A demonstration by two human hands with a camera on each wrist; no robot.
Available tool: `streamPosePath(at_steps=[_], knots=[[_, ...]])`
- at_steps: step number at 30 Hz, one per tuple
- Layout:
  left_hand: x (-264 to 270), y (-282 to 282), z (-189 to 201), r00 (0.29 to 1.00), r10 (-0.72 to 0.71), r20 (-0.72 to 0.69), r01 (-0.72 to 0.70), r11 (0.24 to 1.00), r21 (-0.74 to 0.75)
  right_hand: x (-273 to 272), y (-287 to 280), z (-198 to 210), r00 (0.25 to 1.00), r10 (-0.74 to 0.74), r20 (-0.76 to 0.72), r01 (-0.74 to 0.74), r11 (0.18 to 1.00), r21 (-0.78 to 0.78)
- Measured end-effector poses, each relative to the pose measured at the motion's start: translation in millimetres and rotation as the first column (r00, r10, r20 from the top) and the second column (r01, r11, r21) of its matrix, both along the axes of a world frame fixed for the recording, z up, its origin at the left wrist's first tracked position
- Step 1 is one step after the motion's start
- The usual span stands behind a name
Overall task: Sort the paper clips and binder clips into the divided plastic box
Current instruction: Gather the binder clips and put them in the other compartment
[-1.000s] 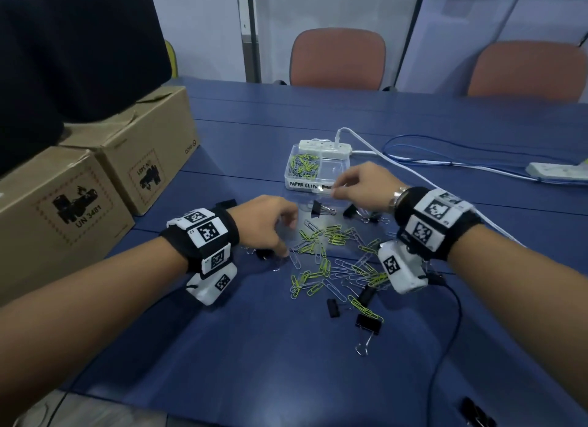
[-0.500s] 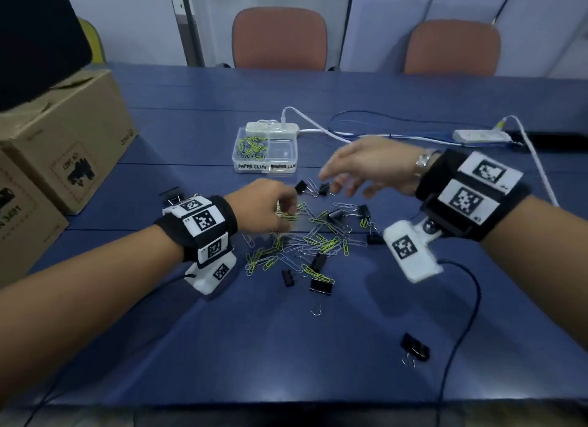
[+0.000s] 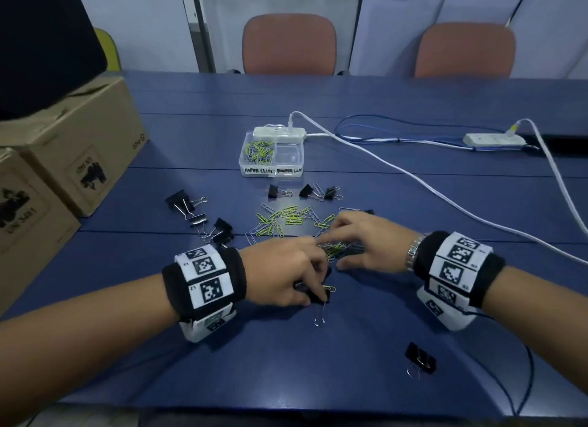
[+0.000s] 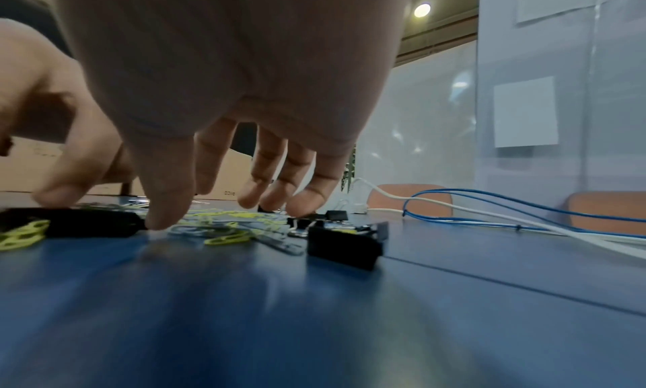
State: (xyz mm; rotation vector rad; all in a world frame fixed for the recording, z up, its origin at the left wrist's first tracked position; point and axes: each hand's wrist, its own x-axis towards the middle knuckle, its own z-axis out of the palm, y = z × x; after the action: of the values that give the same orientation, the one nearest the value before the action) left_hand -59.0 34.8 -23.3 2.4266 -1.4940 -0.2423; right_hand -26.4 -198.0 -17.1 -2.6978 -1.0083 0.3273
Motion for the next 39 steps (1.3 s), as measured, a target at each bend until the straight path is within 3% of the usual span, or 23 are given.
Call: streamPosePath(at_steps=[5, 14, 20, 23, 27, 30, 33, 39], knots=[[-2.7, 15.3, 1.6, 0.999, 0.035, -0.029, -0.036, 0.999, -0.018, -8.0, 14.4, -3.8, 0.992, 0.117, 0.040, -0.117, 0.993, 0.000], [-14.3, 34.9, 2.4, 0.992, 0.077, -0.098, -0.074, 0.997, 0.030, -19.8, -5.9, 2.7, 0.995, 0.085, 0.054, -0.090, 0.990, 0.111], [-16.6, 44.0, 13.1, 0.984, 0.173, -0.041, -0.165, 0.974, 0.155, -30.8, -35.8, 4.3, 0.998, 0.067, -0.017, -0.066, 0.998, 0.020], [-16.7, 31.3, 17.8, 0.975, 0.220, 0.011, -0.220, 0.971, 0.095, -35.0, -44.7, 7.5, 0.995, 0.033, -0.094, -0.038, 0.998, -0.056], [-15.2, -0.5, 22.0, 0.983, 0.183, 0.009, -0.183, 0.982, 0.037, -24.1, -51.4, 15.5, 0.977, -0.084, -0.197, 0.082, 0.996, -0.017], [-16.4, -25.0, 21.2, 0.993, 0.102, -0.060, -0.097, 0.991, 0.091, -0.9, -50.4, 14.9, 0.981, -0.195, 0.012, 0.196, 0.980, -0.027], [-10.5, -36.7, 16.7, 0.992, 0.111, -0.060, -0.102, 0.984, 0.148, 28.9, -44.6, 10.7, 0.943, -0.292, 0.161, 0.302, 0.953, -0.039], [9.4, -30.3, 11.7, 0.977, 0.177, -0.119, -0.148, 0.964, 0.223, 65.4, -39.9, 8.1, 0.873, -0.486, 0.047, 0.488, 0.863, -0.132]])
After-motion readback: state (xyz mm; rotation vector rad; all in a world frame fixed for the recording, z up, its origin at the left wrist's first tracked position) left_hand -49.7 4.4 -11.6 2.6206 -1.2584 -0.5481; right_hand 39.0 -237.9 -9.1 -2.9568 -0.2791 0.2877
